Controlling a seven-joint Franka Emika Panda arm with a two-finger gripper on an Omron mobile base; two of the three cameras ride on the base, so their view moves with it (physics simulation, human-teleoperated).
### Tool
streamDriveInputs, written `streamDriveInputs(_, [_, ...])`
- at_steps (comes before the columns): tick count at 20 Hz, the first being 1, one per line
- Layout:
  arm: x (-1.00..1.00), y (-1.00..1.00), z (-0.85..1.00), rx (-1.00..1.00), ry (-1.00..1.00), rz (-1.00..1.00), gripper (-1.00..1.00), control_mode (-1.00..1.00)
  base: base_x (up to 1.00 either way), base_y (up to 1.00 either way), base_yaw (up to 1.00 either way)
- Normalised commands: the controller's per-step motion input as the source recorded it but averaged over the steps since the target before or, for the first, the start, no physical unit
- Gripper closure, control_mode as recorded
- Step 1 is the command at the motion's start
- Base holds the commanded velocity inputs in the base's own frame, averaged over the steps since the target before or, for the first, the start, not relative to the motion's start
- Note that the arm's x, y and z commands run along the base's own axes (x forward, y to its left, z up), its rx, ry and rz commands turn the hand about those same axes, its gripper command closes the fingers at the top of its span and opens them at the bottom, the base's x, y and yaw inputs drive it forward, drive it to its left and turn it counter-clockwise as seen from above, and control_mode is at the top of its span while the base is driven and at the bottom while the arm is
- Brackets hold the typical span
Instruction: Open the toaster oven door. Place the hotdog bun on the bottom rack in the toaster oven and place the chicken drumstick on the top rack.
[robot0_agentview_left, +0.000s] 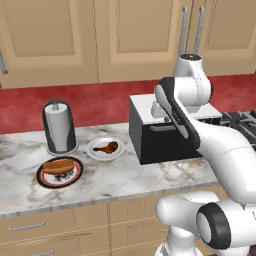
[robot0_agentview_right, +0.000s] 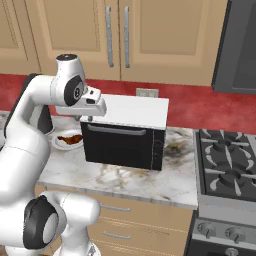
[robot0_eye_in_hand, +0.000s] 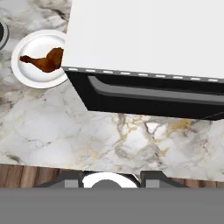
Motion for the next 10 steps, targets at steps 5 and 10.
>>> streamDriveInputs(5, [-0.02, -0.14, -0.18, 0.12, 0.07, 0.00, -1.00, -1.00, 0.00, 0.00, 0.00])
streamDriveInputs(10, [-0.13, -0.33, -0.59, 0.42, 0.04, 0.00, -1.00, -1.00, 0.00, 0.00, 0.00])
